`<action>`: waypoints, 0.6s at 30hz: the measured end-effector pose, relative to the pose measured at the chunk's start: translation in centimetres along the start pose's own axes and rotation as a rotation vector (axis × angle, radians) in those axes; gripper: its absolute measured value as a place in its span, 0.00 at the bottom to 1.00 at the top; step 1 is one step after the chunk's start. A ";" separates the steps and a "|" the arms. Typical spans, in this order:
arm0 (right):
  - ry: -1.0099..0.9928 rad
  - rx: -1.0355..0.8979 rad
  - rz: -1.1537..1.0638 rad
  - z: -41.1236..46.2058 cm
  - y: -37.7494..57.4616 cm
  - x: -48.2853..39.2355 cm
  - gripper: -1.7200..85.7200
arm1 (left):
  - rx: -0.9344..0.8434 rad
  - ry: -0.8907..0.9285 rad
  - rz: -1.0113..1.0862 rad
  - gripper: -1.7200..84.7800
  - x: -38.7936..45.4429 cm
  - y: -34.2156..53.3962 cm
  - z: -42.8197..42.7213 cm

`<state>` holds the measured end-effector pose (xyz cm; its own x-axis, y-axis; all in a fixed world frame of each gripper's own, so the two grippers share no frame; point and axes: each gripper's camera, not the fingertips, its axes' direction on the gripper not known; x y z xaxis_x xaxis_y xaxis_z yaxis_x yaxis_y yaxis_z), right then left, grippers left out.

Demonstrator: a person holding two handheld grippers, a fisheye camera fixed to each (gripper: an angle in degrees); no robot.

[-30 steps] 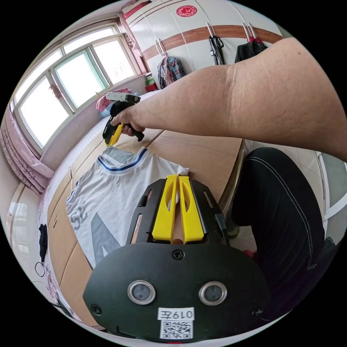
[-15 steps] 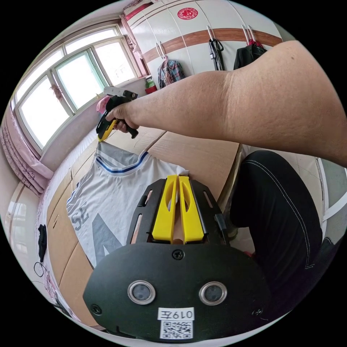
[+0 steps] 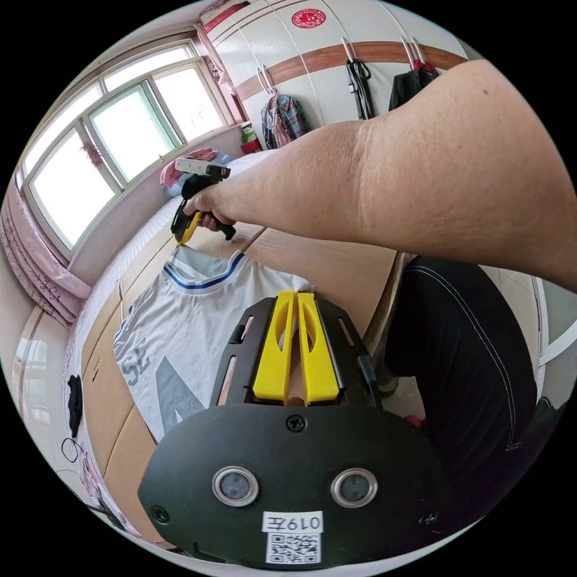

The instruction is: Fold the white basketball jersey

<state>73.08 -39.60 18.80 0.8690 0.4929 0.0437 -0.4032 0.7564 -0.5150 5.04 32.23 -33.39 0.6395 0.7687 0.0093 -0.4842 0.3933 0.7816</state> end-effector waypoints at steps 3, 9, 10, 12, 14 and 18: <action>0.029 -0.016 -0.013 1.3 1.3 1.6 0.01 | -0.010 -0.006 0.008 0.03 0.2 -0.1 0.2; 0.037 -0.058 0.009 4.4 5.1 5.9 0.02 | -0.053 0.001 0.021 0.03 0.9 0.4 1.4; 0.035 -0.062 0.015 4.9 6.1 6.8 0.03 | -0.054 0.000 0.021 0.03 0.9 0.4 1.4; 0.025 -0.060 0.018 5.5 7.8 8.1 0.06 | -0.059 0.001 0.022 0.03 1.0 0.7 1.3; -0.027 0.007 0.010 5.0 10.6 9.9 0.11 | -0.063 0.002 0.023 0.04 1.1 0.9 1.3; -0.061 0.111 -0.016 2.5 16.1 11.8 0.11 | -0.050 -0.020 0.048 0.06 1.6 1.5 0.7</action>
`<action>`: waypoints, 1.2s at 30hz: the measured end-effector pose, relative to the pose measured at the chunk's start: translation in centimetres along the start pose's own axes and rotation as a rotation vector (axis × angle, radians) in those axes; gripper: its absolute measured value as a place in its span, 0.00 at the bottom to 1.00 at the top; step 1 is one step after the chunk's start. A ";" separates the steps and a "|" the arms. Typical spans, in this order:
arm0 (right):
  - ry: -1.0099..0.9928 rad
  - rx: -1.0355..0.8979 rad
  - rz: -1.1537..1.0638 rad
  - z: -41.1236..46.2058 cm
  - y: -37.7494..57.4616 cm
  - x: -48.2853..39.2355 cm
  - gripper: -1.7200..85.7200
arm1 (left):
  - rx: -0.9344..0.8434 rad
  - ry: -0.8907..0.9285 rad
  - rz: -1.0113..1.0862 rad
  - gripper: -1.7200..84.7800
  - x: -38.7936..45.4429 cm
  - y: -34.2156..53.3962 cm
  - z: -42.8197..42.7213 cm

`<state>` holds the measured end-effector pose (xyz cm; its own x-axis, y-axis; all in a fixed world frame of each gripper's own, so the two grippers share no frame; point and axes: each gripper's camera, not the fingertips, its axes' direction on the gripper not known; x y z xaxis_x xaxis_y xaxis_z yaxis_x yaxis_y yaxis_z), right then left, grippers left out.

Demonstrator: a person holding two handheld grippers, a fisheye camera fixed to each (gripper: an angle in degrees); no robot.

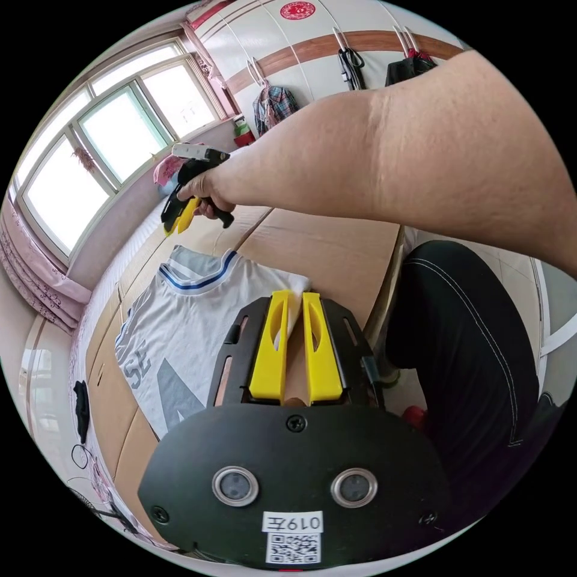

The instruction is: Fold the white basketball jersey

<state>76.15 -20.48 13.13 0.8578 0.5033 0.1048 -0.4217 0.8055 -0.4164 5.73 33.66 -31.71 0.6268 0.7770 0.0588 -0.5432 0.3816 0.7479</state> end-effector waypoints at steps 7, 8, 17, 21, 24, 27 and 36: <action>0.176 0.263 -0.474 -7.5 21.3 -8.1 0.03 | 0.041 -0.041 0.012 0.10 1.2 1.6 -2.1; 0.220 0.302 -0.552 -7.7 26.3 -9.6 0.02 | 0.052 -0.075 0.015 0.10 1.5 2.6 -2.7; 0.791 -0.056 -1.092 5.0 54.3 -12.3 0.08 | -0.046 -0.226 -0.128 0.10 -0.5 16.1 -8.4; 0.927 -0.137 -1.248 10.3 59.4 -10.5 0.09 | -0.112 -0.267 -0.198 0.10 -1.5 20.2 -9.1; 1.020 -0.191 -1.326 13.5 62.2 -8.2 0.09 | -0.123 -0.304 -0.227 0.10 -1.3 21.1 -9.2; 1.041 -0.242 -1.382 16.0 64.7 -6.0 0.08 | -0.111 -0.283 -0.243 0.10 -0.9 21.5 -9.1; 1.106 -0.383 -1.541 21.6 71.4 0.9 0.09 | -0.142 -0.309 -0.043 0.10 1.7 21.3 -7.9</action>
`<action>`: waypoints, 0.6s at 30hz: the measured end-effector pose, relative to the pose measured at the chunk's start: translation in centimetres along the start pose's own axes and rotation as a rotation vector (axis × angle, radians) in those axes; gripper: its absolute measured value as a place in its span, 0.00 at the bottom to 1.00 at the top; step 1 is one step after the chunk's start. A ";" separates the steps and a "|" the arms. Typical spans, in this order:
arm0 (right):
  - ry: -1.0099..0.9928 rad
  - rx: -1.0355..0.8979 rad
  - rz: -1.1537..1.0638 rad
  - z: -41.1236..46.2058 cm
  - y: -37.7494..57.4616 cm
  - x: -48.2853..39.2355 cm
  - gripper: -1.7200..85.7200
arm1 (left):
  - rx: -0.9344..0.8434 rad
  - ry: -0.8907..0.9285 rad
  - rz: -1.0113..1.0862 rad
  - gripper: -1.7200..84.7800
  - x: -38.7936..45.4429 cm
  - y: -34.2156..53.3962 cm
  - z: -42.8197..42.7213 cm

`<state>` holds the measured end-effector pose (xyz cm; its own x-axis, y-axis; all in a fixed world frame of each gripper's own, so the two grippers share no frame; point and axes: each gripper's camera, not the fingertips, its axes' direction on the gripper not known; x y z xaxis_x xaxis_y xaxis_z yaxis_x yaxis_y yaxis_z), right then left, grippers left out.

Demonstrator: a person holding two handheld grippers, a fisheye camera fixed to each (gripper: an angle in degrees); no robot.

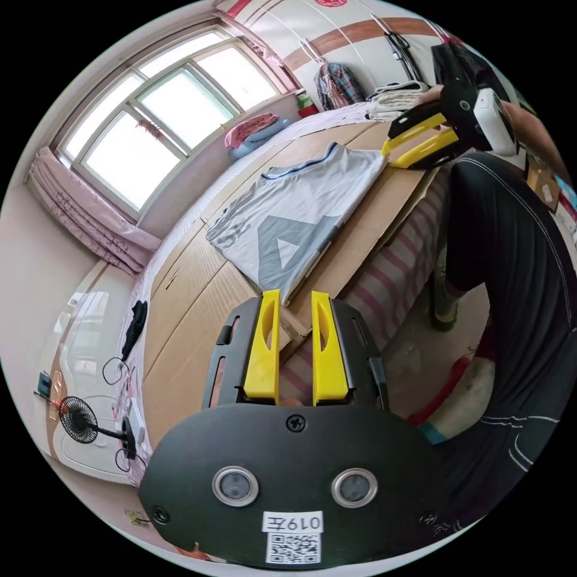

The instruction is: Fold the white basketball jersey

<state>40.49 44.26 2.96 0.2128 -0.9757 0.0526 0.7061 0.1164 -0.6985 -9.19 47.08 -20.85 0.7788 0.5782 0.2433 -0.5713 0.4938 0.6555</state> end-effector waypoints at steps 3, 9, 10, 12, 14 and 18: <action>0.005 -0.017 -0.025 1.9 0.2 -2.2 0.09 | -0.039 -0.072 0.087 0.09 0.6 -0.6 0.5; 0.016 -0.047 -0.010 5.0 1.0 -7.2 0.06 | -0.040 -0.059 0.198 0.05 2.1 -1.0 0.8; 0.023 -0.049 -0.002 5.6 1.3 -8.2 0.05 | -0.043 -0.058 0.199 0.05 2.2 -1.0 0.8; 0.027 -0.059 0.032 6.5 1.6 -9.2 0.03 | -0.064 -0.075 0.188 0.04 2.6 -1.2 1.1; 0.028 -0.076 0.043 7.6 2.1 -10.7 0.02 | -0.055 -0.080 0.179 0.04 2.8 -1.2 1.2; 0.040 -0.097 0.061 8.5 3.0 -12.5 0.02 | -0.048 -0.104 0.171 0.03 3.0 -1.3 0.7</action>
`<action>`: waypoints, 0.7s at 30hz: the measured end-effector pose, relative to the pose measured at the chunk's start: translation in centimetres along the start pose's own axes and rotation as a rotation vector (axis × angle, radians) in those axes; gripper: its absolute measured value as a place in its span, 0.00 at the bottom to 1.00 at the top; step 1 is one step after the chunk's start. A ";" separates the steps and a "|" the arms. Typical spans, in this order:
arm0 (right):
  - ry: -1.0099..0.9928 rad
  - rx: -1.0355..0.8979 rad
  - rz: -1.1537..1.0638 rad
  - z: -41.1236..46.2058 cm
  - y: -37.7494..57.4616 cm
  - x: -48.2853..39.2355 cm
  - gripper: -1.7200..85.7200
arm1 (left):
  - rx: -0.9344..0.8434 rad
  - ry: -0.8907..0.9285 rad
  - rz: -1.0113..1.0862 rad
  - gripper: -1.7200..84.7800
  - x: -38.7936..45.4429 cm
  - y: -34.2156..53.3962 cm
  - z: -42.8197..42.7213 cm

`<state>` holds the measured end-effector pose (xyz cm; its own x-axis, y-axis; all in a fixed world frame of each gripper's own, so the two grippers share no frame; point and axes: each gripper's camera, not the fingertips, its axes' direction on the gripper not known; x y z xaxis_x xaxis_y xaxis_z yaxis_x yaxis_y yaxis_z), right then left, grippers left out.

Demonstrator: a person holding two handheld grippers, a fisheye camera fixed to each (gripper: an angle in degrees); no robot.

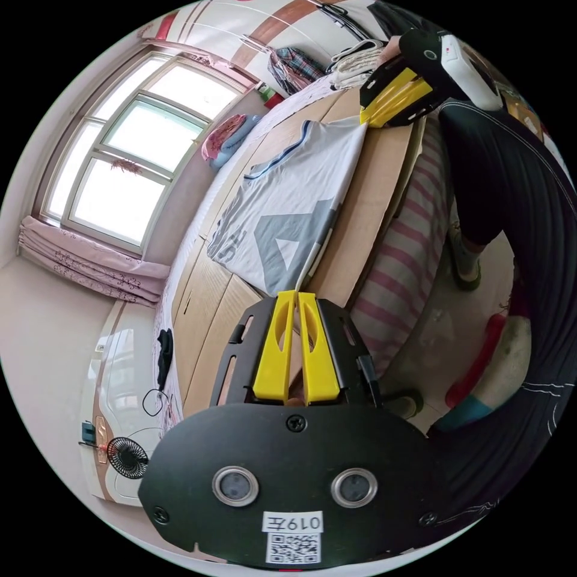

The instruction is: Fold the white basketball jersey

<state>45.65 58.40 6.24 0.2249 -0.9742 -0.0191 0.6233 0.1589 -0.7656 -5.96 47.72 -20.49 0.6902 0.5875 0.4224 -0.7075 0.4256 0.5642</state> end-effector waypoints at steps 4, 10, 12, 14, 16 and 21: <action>-0.012 -0.014 0.029 0.3 1.6 -1.9 0.02 | 0.018 -0.034 0.023 0.03 0.6 0.3 -0.9; -0.043 -0.033 0.069 1.0 3.4 -5.4 0.01 | 0.006 -0.006 0.041 0.03 1.6 0.7 -0.7; -0.058 -0.043 0.077 1.9 3.9 -6.3 0.01 | 0.013 -0.004 0.030 0.03 1.9 0.8 -0.7; -0.054 -0.049 0.083 2.9 4.5 -7.4 0.02 | 0.018 0.000 0.019 0.03 2.0 0.8 -0.8; -0.052 -0.050 0.089 3.5 4.9 -8.0 0.02 | 0.020 0.004 0.007 0.03 2.0 0.9 -0.8; -0.067 -0.028 0.141 4.1 6.8 -8.8 0.08 | 0.042 0.040 -0.036 0.05 1.2 1.8 -1.9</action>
<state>51.03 68.71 3.83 0.3590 -0.9294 -0.0850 0.5610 0.2877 -0.7762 -6.69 50.56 -20.30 0.7079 0.5998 0.3730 -0.6747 0.4178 0.6085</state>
